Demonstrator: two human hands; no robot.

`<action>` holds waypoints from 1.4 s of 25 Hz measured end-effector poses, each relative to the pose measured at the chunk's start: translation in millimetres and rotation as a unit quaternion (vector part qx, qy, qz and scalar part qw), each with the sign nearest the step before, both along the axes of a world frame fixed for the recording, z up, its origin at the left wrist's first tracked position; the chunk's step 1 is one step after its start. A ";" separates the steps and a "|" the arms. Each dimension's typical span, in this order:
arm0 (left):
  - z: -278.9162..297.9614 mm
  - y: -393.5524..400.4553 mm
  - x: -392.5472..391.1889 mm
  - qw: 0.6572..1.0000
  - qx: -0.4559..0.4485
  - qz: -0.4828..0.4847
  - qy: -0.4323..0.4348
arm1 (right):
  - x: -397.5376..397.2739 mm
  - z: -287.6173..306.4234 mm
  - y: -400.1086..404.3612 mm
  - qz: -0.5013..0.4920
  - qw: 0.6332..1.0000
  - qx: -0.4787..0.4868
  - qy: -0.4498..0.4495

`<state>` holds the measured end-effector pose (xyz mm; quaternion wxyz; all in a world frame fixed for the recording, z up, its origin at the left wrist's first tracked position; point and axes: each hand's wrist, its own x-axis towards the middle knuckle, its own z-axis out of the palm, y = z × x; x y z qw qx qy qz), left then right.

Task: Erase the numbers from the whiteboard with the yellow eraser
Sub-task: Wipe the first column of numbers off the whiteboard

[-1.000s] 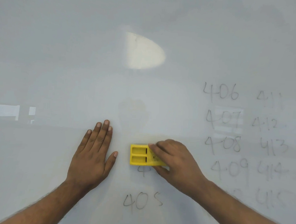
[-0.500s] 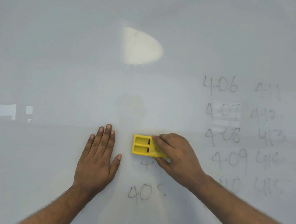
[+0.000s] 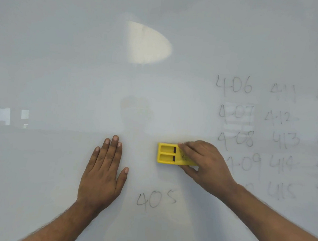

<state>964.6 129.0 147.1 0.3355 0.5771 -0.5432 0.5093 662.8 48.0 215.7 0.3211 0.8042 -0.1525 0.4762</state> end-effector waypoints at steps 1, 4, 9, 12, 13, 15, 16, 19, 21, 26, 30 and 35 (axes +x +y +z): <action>-1.4 -0.1 -0.3 1.000 -0.001 -0.002 0.002 | 7.1 -1.7 1.8 0.008 1.000 0.008 -0.011; -7.9 0.1 -0.4 1.000 0.002 -0.005 0.009 | 18.7 -28.2 3.1 0.025 1.000 0.004 0.018; -17.0 1.1 -0.5 1.000 0.007 -0.001 0.006 | -9.3 -74.2 -5.9 -0.015 0.990 -0.020 0.141; -21.3 0.5 -1.1 1.000 0.007 -0.001 0.008 | -28.5 -64.3 -11.3 -0.030 0.993 -0.017 0.111; -22.1 0.5 -1.4 1.000 0.006 -0.001 0.010 | -29.8 -55.6 -11.4 -0.029 0.996 -0.006 0.082; -23.8 -0.5 -2.1 1.000 0.007 0.002 0.012 | -23.8 -39.4 -9.6 -0.021 0.999 0.020 0.020; -25.1 -0.8 -2.5 1.000 0.008 0.003 0.013 | -17.9 -34.9 -7.8 -0.012 0.999 0.032 -0.004; -30.3 -1.4 -2.3 1.000 0.008 0.002 0.012 | -1.8 -42.2 -4.2 0.010 0.999 0.039 -0.013; -34.4 -1.2 -1.8 1.000 0.008 -0.001 0.009 | -1.9 -61.4 -4.7 0.013 0.999 0.022 0.032; -41.8 -0.3 -0.3 1.000 0.011 0.001 0.006 | -31.1 -100.7 -10.0 -0.029 0.990 0.013 0.138; -46.5 -0.5 -1.0 1.000 0.012 -0.002 0.012 | -28.0 -85.0 -6.5 -0.033 0.997 0.040 0.057; -50.2 -2.7 -0.3 1.000 0.007 -0.009 0.007 | 8.7 -82.6 5.0 -0.023 0.999 0.047 0.009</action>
